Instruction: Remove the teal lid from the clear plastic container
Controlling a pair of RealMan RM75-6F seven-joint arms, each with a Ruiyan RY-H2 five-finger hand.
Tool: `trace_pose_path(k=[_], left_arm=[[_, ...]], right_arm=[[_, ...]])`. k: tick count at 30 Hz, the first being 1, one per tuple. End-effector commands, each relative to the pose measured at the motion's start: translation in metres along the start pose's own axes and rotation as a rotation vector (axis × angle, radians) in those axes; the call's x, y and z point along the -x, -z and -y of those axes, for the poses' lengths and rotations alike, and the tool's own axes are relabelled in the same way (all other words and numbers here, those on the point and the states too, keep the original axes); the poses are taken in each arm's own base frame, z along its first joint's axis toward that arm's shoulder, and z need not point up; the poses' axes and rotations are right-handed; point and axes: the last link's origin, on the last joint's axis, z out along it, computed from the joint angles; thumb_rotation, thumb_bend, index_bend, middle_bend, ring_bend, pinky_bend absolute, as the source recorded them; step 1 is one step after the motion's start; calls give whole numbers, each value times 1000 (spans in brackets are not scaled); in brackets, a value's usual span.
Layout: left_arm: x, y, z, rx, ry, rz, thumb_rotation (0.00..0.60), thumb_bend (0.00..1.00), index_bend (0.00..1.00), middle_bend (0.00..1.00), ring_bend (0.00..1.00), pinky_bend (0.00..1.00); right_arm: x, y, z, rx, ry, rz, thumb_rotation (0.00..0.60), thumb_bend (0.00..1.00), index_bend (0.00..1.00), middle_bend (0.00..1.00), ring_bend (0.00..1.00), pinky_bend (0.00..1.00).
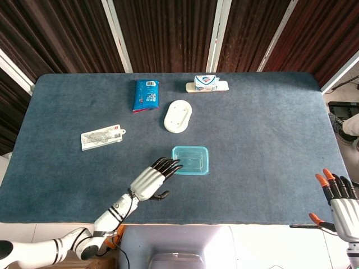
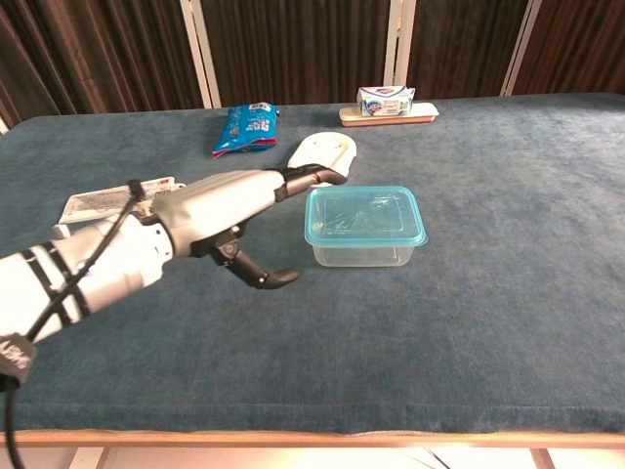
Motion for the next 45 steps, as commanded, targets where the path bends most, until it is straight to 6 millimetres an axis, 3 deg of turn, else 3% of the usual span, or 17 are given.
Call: trace_pose_path(k=[1, 6, 18, 45], left_arm=[[4, -29, -5, -19, -15, 7, 600, 320, 0, 0, 0, 0], [6, -52, -2, -59, -22, -5, 600, 320, 0, 0, 0, 0], [13, -80, 2, -129, 23, 55, 600, 319, 0, 0, 0, 0], [1, -99, 11, -154, -1, 134, 600, 319, 0, 0, 0, 0]], right_arm=[[-1, 0, -2, 2, -5, 8, 600, 156, 0, 0, 0, 0], [-2, -1, -5, 3, -16, 13, 600, 156, 0, 0, 0, 0], [-4, 0, -7, -1, -30, 25, 600, 156, 0, 0, 0, 0], [-4, 2, -6, -24, -49, 48, 600, 156, 0, 0, 0, 0]])
